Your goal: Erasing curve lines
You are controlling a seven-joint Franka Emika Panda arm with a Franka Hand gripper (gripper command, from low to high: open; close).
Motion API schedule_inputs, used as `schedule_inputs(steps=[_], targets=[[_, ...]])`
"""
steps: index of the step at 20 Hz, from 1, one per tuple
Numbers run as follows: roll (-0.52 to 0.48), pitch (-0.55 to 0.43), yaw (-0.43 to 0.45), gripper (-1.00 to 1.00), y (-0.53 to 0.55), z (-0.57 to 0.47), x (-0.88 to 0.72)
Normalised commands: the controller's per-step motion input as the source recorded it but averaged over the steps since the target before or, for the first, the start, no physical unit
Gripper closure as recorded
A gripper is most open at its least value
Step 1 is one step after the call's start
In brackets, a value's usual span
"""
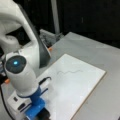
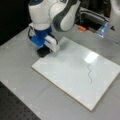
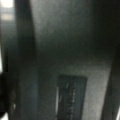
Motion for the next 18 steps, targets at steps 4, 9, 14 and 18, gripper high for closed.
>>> schedule_inputs(steps=[4,9,14,18], targets=[[0.050,-0.082,-0.042,1.00,0.02,-0.06,-0.05],[-0.005,0.012,-0.066,1.00,0.11,0.24,-0.20],[-0.072,0.043,-0.038,1.00,0.20,0.35,-0.24],[-0.057,0.023,0.045,1.00,0.24,0.17,-0.18]])
